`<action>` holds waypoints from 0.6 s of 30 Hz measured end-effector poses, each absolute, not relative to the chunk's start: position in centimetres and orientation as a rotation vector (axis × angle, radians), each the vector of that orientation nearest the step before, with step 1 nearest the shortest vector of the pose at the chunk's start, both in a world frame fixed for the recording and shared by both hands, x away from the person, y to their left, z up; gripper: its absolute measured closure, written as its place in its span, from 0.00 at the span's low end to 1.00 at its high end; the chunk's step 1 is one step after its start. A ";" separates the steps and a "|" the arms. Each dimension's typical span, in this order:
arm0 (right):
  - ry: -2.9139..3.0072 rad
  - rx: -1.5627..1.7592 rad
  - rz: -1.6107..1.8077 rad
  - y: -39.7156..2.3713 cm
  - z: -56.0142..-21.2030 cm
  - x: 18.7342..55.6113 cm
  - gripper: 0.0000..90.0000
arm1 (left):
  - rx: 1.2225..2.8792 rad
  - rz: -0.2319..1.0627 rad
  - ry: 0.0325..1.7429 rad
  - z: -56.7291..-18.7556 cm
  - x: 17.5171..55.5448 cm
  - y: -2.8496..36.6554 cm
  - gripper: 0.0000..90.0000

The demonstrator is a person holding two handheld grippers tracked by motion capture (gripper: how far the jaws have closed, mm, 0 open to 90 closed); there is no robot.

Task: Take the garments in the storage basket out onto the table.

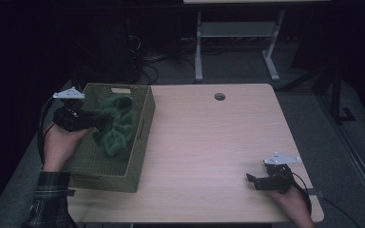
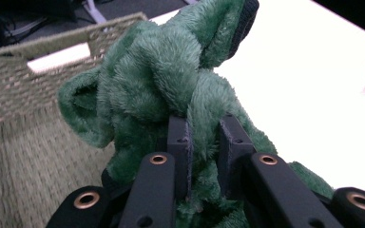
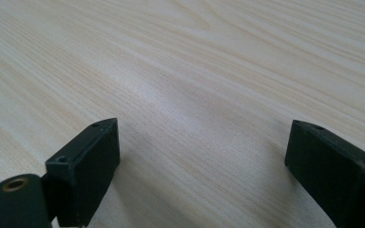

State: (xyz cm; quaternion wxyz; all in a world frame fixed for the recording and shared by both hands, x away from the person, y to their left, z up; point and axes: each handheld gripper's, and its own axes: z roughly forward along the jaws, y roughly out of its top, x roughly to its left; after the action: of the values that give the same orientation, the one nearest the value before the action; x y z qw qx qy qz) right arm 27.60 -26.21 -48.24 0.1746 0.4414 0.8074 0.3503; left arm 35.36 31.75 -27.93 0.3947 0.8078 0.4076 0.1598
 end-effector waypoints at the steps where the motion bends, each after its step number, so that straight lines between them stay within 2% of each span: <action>1: 2.288 1.251 0.993 -26.2 -48.2 27.6 0.12 | 2.047 0.405 1.028 -27.7 35.3 31.5 0.86; 18: 2.289 1.252 0.993 -26.2 -48.2 27.6 0.12 | 2.015 0.391 0.877 -24.2 34.8 27.1 0.86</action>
State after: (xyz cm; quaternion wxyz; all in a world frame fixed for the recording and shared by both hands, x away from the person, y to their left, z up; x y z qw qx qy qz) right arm 27.60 -26.21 -48.24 0.1743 0.4415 0.8074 0.3504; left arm 34.77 27.11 -24.25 0.4394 0.8109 0.3530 0.1575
